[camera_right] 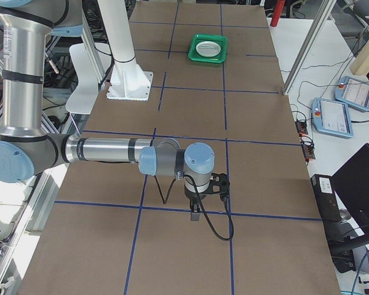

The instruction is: Place fork

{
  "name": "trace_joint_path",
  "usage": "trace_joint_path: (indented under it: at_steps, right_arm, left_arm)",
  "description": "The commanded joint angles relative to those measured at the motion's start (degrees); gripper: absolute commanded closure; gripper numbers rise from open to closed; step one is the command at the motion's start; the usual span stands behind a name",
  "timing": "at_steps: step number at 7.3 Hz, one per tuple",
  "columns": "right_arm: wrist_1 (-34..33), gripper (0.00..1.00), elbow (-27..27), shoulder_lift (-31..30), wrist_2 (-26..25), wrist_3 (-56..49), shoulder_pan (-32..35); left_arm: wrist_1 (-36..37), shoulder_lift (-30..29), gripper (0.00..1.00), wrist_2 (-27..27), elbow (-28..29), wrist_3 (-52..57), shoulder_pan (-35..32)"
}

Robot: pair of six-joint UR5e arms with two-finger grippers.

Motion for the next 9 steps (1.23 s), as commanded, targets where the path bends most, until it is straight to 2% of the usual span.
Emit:
trace_joint_path:
  at_steps: [1,3,4,6,8,9]
  right_arm:
    - [0.00,0.00,0.02,0.00,0.00,0.00,0.00]
    - [0.00,0.00,-0.07,0.00,0.00,0.00,0.00]
    - [0.00,0.00,0.02,0.00,0.00,0.09,0.00]
    - [0.00,0.00,0.02,0.00,0.00,0.00,0.00]
    - [0.00,0.00,0.02,0.00,0.00,0.00,0.00]
    - [0.00,0.00,0.02,0.00,0.00,0.00,0.00]
  left_arm:
    - [-0.09,-0.12,0.00,0.18,0.06,-0.55,0.08]
    - [-0.18,-2.31,0.00,-0.08,-1.42,-3.61,0.44]
    - [-0.18,-2.84,0.00,-0.08,-5.70,-12.25,2.61]
    - [-0.70,-3.80,0.00,-0.26,-12.92,-25.18,12.25]
    - [-3.34,-8.45,0.00,0.35,-14.88,-39.87,21.58]
    - [-3.34,-11.17,0.00,4.01,-14.97,-44.80,26.58]
